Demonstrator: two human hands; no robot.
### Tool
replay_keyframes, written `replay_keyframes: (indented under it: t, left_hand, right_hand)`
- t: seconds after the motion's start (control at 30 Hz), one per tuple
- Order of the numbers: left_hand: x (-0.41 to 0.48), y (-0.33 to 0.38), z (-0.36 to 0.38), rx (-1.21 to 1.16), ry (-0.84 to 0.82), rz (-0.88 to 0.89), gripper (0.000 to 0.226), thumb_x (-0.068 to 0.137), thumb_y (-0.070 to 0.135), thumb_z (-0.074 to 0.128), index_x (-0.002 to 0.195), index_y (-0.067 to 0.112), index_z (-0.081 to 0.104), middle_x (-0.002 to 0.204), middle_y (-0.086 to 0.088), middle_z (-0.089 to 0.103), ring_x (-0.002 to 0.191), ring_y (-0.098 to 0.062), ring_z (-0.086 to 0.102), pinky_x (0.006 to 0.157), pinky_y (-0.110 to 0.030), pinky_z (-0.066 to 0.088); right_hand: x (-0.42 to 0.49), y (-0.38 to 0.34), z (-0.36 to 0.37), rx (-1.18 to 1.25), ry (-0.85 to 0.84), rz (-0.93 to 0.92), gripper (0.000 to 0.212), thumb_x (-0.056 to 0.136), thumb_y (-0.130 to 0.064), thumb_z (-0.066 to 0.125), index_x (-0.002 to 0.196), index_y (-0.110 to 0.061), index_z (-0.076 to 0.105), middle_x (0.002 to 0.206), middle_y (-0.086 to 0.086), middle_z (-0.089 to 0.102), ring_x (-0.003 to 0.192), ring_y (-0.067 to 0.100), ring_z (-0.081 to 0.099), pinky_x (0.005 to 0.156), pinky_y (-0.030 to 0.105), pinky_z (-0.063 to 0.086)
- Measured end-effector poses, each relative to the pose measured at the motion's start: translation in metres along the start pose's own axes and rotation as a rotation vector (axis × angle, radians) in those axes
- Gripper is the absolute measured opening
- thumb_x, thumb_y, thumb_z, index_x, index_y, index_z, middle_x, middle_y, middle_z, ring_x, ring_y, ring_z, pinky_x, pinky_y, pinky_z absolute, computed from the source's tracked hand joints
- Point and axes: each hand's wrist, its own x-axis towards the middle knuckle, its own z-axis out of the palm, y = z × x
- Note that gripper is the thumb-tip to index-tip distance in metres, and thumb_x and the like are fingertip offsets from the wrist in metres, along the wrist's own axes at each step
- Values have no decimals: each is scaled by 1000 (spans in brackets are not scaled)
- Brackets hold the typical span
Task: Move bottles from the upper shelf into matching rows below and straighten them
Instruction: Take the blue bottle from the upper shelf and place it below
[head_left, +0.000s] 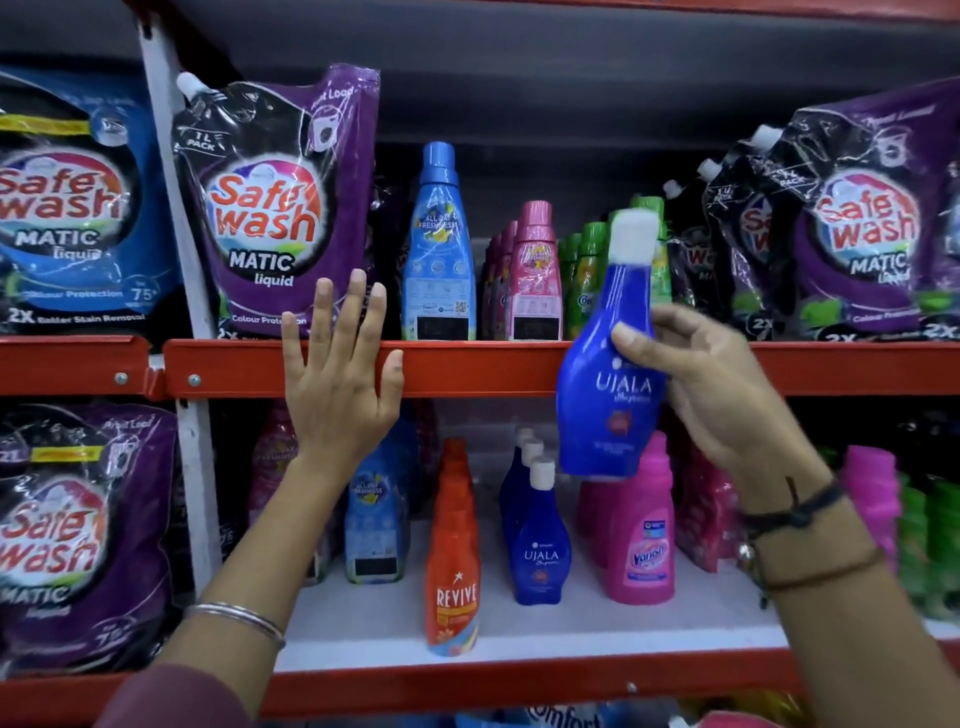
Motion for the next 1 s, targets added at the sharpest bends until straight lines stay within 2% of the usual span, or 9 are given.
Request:
replay_keyframes:
  t: [0.1,0.23,0.33,0.47,0.6,0.77,1.0]
  left_hand:
    - [0,0,1,5,2,-4,57,100,41,25,152,19,20,160,-4,22,148,-19,4,120,-46,-3]
    - [0,0,1,6,4,-5,57,100,42,24,152,19,21,159,-4,22,148,-19,5,120,-45,-4]
    - [0,0,1,1,10,-6,56,100,42,24,152,19,22,159,-3,23,149,-22,9,119,-47,-2]
    - [0,0,2,8,24,-1,56,100,41,24,152,19,22,159,-3,24,149,-24,11,119,-48,1]
    - [0,0,2,8,36,0,56,100,41,25,152,19,23,159,-3,25,148,-24,13,120,-47,0]
    - [1,1,1,-16,42,3,56,100,40,25,151,19,24,158,-4,27,148,-27,15,119,-47,-1]
    - [1,0,0,-33,24,-3,56,100,40,26,151,18,24,158,-4,27,147,-27,16,119,-46,-2]
  right_hand:
    - [-31,41,-9,-59,16,38,47,56,-24,78,102,-19,68,96,0,76,89,15,71,78,26,57]
    - [-58,98,-15,-103,50,128,46,63,-15,78,106,-18,65,95,-2,76,86,10,72,68,18,54]
    - [-65,139,-18,-112,63,188,40,69,-3,77,103,-19,64,97,-1,75,85,9,72,69,20,56]
    - [-66,182,-21,-127,94,250,40,69,-2,78,100,-21,64,101,2,74,88,10,72,72,24,56]
    - [-62,203,-21,-138,86,276,41,68,-1,79,102,-18,64,101,3,74,86,7,72,71,20,56]
    - [-62,212,-19,-180,19,301,39,69,-3,78,100,-23,63,99,-3,73,86,5,71,72,19,55]
    - [-65,224,-21,-212,-1,296,38,72,-5,76,100,-26,61,106,1,71,87,1,69,76,19,55]
